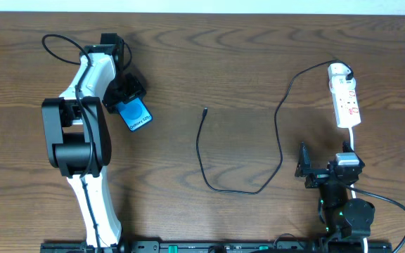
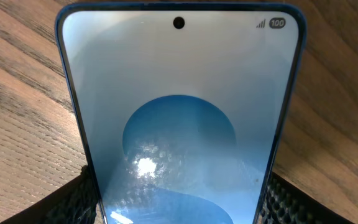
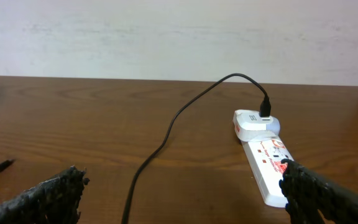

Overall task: Plug charger to phone and switch on socket
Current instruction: 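Grasp the blue phone's edge with the left gripper and lift it, then carry the phone rightward toward the table center with the left gripper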

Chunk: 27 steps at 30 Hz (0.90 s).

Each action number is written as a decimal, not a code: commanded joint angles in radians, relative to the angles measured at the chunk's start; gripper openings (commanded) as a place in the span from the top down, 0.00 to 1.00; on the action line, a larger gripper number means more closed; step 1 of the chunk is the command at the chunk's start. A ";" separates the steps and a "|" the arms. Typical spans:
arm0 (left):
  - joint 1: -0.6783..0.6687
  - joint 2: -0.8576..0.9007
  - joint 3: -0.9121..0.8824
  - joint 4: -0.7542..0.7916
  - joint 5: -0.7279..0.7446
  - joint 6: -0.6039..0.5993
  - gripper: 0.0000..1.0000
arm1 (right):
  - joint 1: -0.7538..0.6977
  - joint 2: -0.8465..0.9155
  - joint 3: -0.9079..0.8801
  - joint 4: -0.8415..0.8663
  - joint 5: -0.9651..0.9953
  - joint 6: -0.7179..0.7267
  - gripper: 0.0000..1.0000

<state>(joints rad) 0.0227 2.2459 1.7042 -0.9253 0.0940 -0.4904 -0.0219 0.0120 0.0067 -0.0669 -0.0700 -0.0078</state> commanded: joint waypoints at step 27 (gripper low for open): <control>-0.002 -0.193 -0.008 -0.174 0.228 -0.030 0.31 | 0.015 -0.006 -0.001 -0.005 0.004 0.011 0.01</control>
<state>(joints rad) 0.0223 2.0720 1.6928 -1.0962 0.2276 -0.4973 -0.0219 0.0120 0.0067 -0.0669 -0.0704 -0.0078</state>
